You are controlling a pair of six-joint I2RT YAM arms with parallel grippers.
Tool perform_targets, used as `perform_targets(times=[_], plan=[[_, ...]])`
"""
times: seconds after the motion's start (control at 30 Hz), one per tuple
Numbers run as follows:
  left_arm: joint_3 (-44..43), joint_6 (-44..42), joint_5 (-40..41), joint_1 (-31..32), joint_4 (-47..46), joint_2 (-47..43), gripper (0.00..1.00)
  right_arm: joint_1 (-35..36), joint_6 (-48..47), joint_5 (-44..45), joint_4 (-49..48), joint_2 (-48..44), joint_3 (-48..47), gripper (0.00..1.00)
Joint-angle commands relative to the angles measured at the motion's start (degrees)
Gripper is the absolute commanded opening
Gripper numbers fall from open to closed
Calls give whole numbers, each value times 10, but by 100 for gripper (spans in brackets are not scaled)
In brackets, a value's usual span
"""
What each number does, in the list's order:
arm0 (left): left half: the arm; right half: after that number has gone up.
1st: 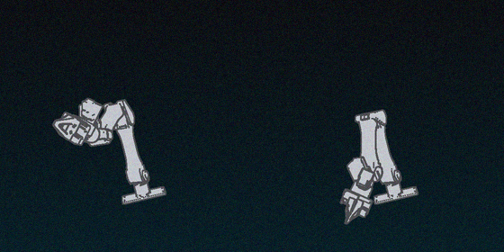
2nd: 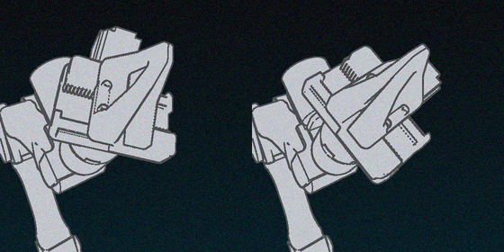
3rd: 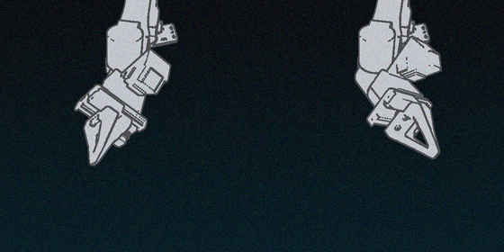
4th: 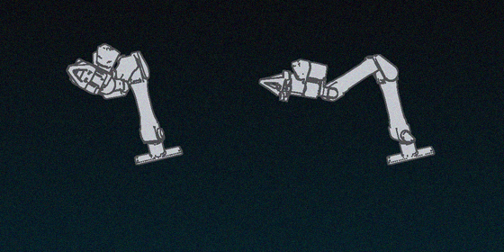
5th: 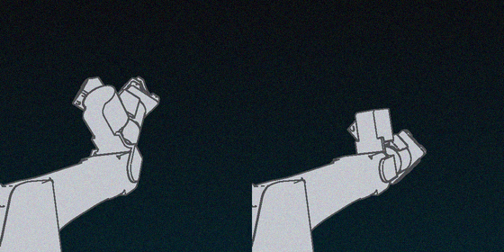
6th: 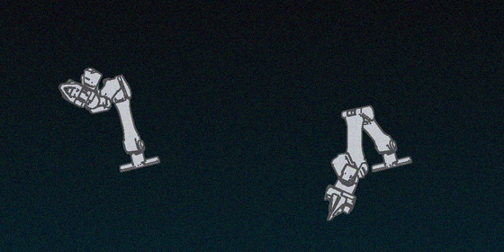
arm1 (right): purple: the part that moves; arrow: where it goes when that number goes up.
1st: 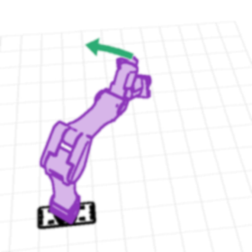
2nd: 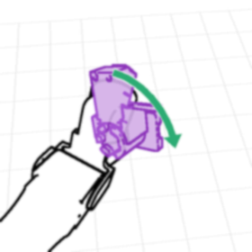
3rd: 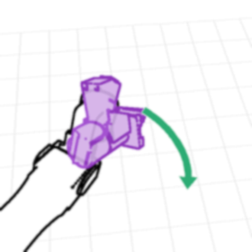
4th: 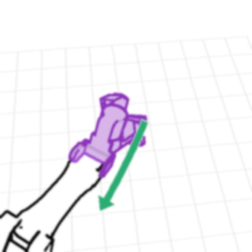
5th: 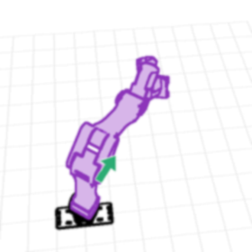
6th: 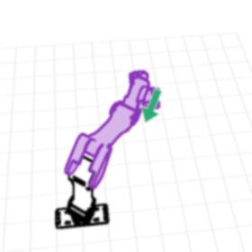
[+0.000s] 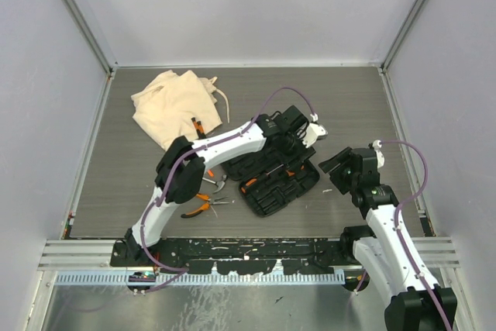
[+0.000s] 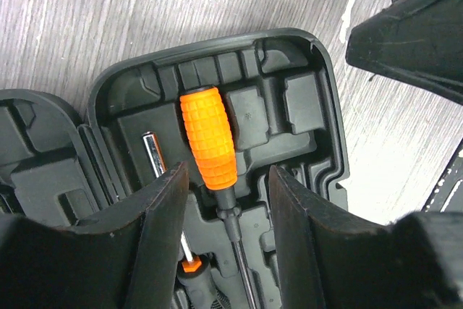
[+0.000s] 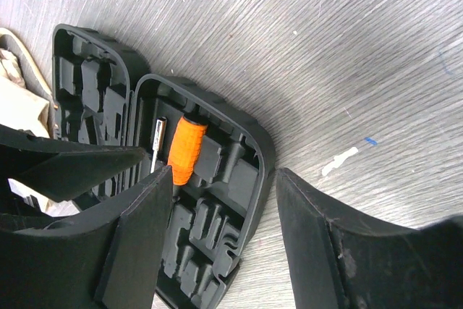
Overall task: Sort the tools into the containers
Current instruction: Place the screwdriver in the storage box.
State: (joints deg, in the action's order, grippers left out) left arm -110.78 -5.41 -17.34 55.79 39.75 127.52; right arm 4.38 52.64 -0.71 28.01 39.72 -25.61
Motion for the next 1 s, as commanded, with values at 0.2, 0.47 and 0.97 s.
perform_targets(times=[0.2,0.47,0.97], plan=[[56,25,33,-5,-58,-120,50,-2,-36,-26,-34,17,-34,65],[195,45,67,-23,-80,-203,47,0,-61,-64,-64,56,-57,64],[355,98,35,-26,-82,-277,42,11,-39,-75,-95,94,-35,64]])
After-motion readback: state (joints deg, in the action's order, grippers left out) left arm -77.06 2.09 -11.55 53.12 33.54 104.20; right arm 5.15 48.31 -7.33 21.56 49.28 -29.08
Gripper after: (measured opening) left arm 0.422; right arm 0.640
